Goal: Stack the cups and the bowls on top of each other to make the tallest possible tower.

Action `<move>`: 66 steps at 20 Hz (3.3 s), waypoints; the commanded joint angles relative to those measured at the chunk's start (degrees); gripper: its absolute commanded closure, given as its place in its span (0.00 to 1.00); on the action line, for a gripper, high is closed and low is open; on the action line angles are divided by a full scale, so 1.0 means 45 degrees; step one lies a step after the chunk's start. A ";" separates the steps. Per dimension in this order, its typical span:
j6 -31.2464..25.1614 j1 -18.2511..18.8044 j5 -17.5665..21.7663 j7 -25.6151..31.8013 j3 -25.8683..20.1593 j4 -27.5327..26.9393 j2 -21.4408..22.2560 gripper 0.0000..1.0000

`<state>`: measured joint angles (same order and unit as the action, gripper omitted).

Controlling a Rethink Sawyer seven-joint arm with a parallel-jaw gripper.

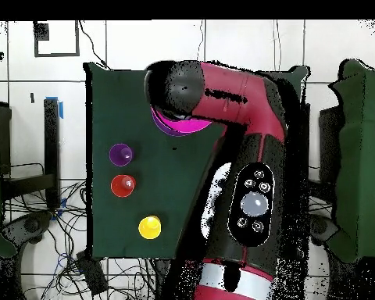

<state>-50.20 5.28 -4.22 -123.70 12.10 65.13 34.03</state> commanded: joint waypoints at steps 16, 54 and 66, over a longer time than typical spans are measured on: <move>0.0603 -0.0142 -0.1349 -0.1977 -0.0662 0.2183 0.1035 0.00; 0.4060 -0.3049 -0.3086 -0.5671 0.1481 0.3067 -0.0612 0.00; 0.4619 -0.3841 -0.3755 -0.6962 0.1956 0.2959 -0.1408 0.00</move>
<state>-31.56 -10.82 -20.15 -141.08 23.39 72.56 31.79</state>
